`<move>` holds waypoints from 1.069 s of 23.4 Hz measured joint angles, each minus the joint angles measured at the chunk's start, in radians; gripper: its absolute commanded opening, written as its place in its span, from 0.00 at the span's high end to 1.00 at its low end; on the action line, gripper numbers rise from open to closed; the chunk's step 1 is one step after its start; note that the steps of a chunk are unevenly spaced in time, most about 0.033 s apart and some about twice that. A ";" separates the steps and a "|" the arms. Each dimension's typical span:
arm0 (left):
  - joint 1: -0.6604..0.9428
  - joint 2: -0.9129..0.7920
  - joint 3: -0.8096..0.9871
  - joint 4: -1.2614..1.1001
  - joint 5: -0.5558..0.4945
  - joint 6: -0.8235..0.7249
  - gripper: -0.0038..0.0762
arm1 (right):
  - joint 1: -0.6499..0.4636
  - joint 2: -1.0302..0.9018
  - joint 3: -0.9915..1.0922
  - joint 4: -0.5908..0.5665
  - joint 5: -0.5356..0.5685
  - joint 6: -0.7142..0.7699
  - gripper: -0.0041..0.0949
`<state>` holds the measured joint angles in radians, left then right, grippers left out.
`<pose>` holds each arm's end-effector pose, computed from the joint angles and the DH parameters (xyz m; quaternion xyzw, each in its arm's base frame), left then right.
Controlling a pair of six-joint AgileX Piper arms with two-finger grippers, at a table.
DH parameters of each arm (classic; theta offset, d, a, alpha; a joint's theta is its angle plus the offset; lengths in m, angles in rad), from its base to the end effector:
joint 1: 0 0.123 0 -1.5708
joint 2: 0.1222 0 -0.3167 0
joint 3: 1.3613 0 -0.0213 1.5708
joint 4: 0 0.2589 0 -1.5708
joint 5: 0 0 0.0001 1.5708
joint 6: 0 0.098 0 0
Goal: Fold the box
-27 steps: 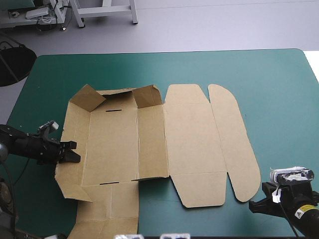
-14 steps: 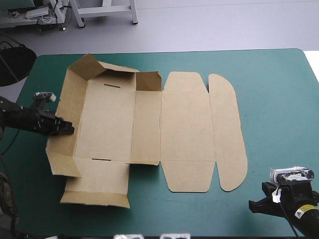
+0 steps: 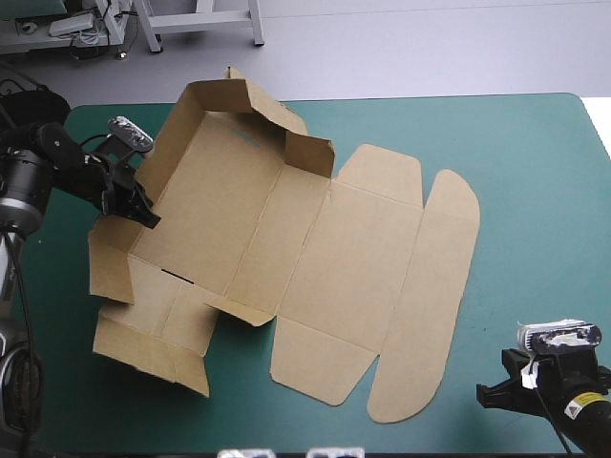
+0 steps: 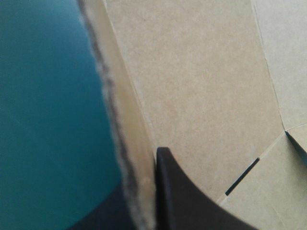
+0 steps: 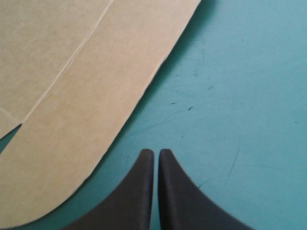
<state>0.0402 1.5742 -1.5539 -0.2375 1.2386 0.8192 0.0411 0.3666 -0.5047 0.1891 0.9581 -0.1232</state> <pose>0.3350 -0.0083 0.3881 0.3551 0.9063 -0.0247 0.2279 0.0398 0.0167 0.2861 -0.0565 0.9078 0.0759 0.4085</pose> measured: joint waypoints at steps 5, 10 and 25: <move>-0.110 0.000 -0.019 0.098 -0.041 0.016 0.96 | 0.000 0.000 0.000 0.000 0.000 0.000 0.94; -0.230 0.000 -0.019 0.201 -0.138 0.027 0.96 | 0.000 0.000 0.000 0.003 0.000 0.000 0.94; -0.707 0.000 -0.019 0.483 -0.480 0.033 0.96 | 0.000 0.000 0.000 0.038 0.008 0.000 0.94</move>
<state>-0.6665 1.5742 -1.5725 0.2453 0.7584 0.8526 0.0411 0.3666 -0.5047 0.2266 0.9656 -0.1232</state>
